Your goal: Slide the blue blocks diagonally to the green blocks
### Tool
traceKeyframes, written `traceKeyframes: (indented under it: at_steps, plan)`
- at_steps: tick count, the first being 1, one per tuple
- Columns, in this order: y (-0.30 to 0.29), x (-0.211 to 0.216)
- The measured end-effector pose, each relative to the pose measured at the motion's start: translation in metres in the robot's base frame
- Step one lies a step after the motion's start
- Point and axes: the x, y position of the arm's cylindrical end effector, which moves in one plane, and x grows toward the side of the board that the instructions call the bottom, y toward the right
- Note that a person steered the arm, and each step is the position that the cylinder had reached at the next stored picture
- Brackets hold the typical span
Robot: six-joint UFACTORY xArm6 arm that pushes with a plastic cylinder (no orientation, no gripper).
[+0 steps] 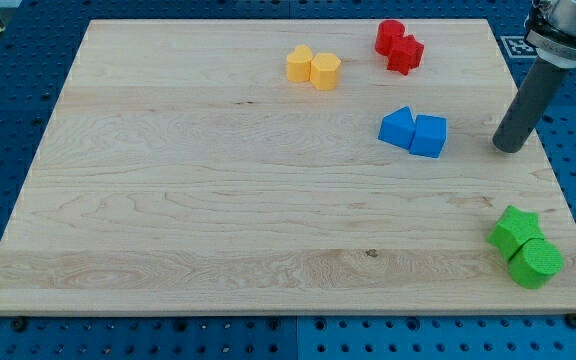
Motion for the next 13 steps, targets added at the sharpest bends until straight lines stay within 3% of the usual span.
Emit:
traceKeyframes:
  at_steps: [2, 7, 11, 13]
  plan:
    - [-0.006, 0.0]
    - [-0.097, -0.017]
    - [-0.259, -0.017]
    - [-0.243, -0.017]
